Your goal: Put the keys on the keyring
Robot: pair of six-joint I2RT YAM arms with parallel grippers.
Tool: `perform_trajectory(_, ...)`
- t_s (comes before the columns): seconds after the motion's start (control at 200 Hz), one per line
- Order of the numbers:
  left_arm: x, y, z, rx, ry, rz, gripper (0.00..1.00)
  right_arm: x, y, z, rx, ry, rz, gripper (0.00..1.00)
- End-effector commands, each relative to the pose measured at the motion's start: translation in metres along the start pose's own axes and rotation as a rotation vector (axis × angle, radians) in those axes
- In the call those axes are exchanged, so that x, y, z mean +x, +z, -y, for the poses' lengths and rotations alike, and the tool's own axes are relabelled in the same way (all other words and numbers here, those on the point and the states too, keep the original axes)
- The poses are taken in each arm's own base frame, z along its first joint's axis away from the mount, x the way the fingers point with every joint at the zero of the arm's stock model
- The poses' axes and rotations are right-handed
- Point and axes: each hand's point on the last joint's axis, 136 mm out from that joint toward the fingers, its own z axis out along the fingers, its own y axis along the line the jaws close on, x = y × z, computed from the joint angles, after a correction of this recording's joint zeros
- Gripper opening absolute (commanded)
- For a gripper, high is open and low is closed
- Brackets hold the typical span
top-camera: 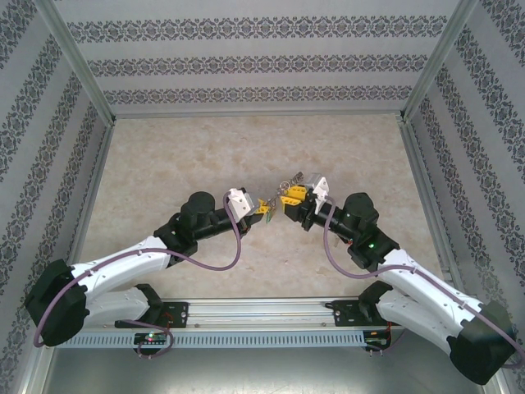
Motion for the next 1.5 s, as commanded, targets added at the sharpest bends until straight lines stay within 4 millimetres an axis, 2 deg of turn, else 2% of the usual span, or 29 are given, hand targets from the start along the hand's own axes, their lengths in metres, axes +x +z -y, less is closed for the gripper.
perform_trajectory(0.0, -0.050, -0.009, -0.013, -0.048, 0.023, 0.155, 0.00, -0.024, 0.002, -0.011, -0.049, -0.048, 0.073, 0.25)
perform_trajectory(0.125, -0.052, -0.010, -0.016, -0.060, 0.018, 0.157, 0.00, -0.019, 0.002, -0.015, -0.064, -0.050, 0.055, 0.20)
perform_trajectory(0.2, -0.053, -0.010, -0.019, -0.075, 0.018, 0.158, 0.00, -0.012, 0.000, -0.016, -0.061, -0.054, 0.030, 0.05)
perform_trajectory(0.35, -0.051, -0.010, -0.020, -0.084, 0.027, 0.148, 0.00, 0.000, -0.007, -0.007, 0.005, -0.066, -0.011, 0.07)
perform_trajectory(0.465, -0.049, -0.009, -0.019, -0.075, 0.042, 0.126, 0.00, 0.004, -0.009, -0.004, 0.025, -0.084, -0.056, 0.01)
perform_trajectory(0.525, -0.045, -0.008, -0.019, -0.074, 0.050, 0.107, 0.00, 0.004, -0.010, -0.003, 0.038, -0.081, -0.072, 0.05)
perform_trajectory(0.595, -0.043, -0.008, -0.020, -0.082, 0.063, 0.090, 0.00, 0.002, -0.012, 0.007, 0.100, -0.064, -0.080, 0.28)
perform_trajectory(0.709, -0.035, -0.007, -0.026, -0.114, 0.086, 0.045, 0.00, -0.004, -0.020, 0.019, 0.184, -0.010, -0.084, 0.33)
perform_trajectory(0.749, -0.033, -0.006, -0.029, -0.127, 0.091, 0.035, 0.00, -0.006, -0.021, 0.023, 0.209, 0.042, -0.086, 0.34)
perform_trajectory(0.869, -0.029, -0.004, -0.038, -0.178, 0.099, 0.006, 0.00, -0.015, -0.018, 0.017, 0.179, 0.221, -0.116, 0.29)
perform_trajectory(0.974, -0.023, 0.000, -0.043, -0.205, 0.114, -0.025, 0.00, -0.020, -0.008, 0.011, 0.150, 0.413, -0.155, 0.28)
perform_trajectory(1.059, -0.019, 0.004, -0.048, -0.230, 0.121, -0.044, 0.00, -0.024, 0.001, 0.015, 0.177, 0.581, -0.185, 0.27)
perform_trajectory(1.154, -0.015, 0.007, -0.052, -0.259, 0.121, -0.058, 0.00, -0.025, 0.013, 0.014, 0.175, 0.711, -0.224, 0.32)
perform_trajectory(1.264, -0.010, 0.011, -0.057, -0.287, 0.121, -0.080, 0.00, -0.024, 0.022, 0.015, 0.190, 0.809, -0.236, 0.36)
perform_trajectory(1.494, -0.007, 0.013, -0.058, -0.292, 0.114, -0.088, 0.00, -0.012, 0.034, 0.024, 0.260, 0.904, -0.271, 0.31)
